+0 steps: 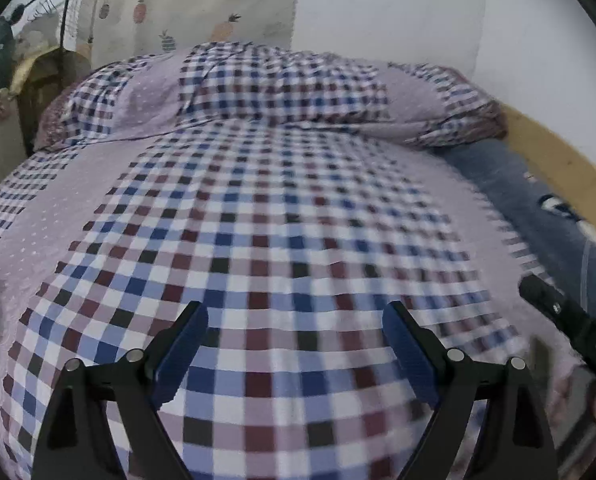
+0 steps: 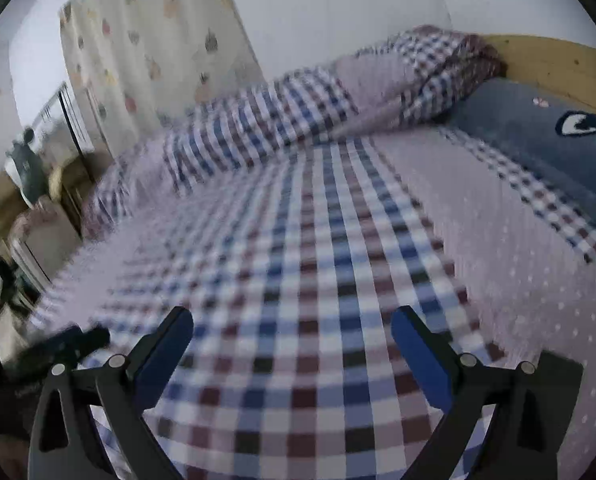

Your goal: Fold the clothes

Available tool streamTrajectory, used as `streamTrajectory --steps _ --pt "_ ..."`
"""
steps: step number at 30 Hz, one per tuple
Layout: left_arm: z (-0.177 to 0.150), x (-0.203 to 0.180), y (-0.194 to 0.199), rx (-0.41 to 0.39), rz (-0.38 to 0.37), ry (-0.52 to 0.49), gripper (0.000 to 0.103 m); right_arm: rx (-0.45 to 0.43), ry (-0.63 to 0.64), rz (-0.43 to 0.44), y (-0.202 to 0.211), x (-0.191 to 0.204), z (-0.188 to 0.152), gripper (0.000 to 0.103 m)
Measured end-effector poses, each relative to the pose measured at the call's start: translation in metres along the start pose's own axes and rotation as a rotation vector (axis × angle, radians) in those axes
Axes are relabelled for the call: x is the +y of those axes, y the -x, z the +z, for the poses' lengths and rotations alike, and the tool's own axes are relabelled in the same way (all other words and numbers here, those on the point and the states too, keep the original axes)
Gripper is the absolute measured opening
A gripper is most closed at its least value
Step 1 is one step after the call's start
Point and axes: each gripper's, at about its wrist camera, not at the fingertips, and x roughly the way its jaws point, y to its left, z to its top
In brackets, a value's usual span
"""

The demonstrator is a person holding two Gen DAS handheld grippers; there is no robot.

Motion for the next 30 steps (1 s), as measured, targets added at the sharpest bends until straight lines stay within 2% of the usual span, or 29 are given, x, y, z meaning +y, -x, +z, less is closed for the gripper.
streamTrajectory --steps 4,10,15,23,30 --pt "-0.013 0.001 -0.033 0.035 0.034 0.014 0.092 0.044 0.049 -0.054 -0.03 0.001 -0.018 0.102" --pt "-0.023 -0.004 -0.076 0.081 0.065 -0.062 0.092 0.128 0.064 -0.083 -0.08 0.002 -0.035 0.102" --pt "-0.031 0.002 -0.1 0.128 0.075 -0.04 0.092 0.179 0.099 -0.111 -0.109 0.006 -0.045 0.102" --pt "-0.042 0.001 -0.112 0.153 0.092 -0.049 0.094 0.282 0.149 -0.149 -0.144 0.008 -0.064 0.102" --pt "-0.044 -0.003 -0.119 0.159 0.105 -0.072 0.097 0.286 0.15 -0.154 -0.149 0.005 -0.067 0.102"
